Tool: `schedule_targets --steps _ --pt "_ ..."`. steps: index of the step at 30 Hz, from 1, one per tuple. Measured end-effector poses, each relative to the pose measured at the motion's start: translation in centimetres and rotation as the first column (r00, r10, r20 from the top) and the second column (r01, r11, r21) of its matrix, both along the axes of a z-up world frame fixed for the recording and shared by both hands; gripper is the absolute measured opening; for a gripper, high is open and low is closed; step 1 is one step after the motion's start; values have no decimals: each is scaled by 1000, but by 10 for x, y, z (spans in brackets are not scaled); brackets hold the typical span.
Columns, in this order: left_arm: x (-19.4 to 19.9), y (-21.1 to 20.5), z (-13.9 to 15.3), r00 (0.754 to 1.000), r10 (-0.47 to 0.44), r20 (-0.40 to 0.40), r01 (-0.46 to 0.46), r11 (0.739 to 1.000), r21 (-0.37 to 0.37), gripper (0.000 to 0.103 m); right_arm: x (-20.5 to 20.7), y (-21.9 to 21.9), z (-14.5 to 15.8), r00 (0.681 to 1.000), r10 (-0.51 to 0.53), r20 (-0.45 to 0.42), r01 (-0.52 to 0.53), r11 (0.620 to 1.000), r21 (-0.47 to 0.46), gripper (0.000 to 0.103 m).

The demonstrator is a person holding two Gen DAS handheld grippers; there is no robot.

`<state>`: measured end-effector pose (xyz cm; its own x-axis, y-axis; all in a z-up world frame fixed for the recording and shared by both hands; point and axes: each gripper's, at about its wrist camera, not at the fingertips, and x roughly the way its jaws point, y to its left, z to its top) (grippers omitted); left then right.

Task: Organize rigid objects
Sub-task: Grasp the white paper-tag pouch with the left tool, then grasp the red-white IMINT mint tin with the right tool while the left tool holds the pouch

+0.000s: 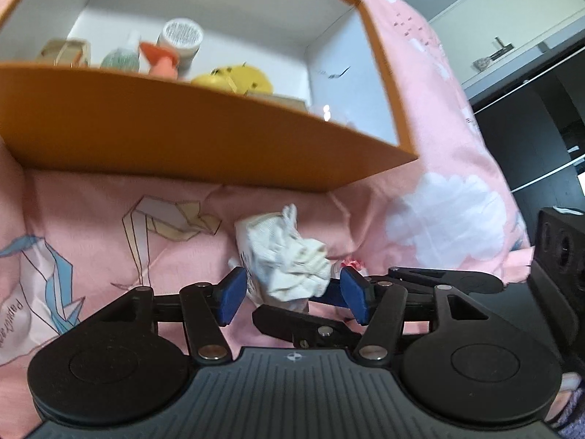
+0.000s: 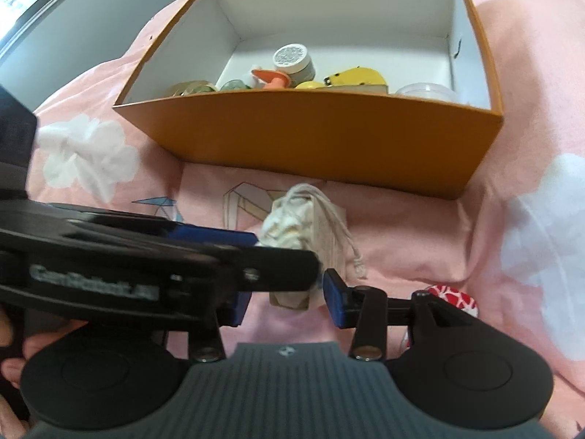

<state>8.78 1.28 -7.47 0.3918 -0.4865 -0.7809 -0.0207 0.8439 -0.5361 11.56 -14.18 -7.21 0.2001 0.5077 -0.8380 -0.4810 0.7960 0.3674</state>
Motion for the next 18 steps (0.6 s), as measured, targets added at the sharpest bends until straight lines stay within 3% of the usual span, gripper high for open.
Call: schedule_targets --steps 4,9,15,18 --pt "3 0 -11 999 19 -33 -18 999 29 67 0 5 -5 1000 17 -24 -17 1000 -8 43" --pt "6 0 -20 998 14 -56 -12 999 38 47 2 -4 -7 999 -24 -44 23 999 -28 43" --pt "9 -6 -26 999 10 -48 -6 998 67 41 0 -22 -1 997 -64 -38 62 997 -53 49" --pt "8 -5 -25 999 7 -43 -4 998 69 39 -4 -31 1 995 -95 5 95 986 -138 49"
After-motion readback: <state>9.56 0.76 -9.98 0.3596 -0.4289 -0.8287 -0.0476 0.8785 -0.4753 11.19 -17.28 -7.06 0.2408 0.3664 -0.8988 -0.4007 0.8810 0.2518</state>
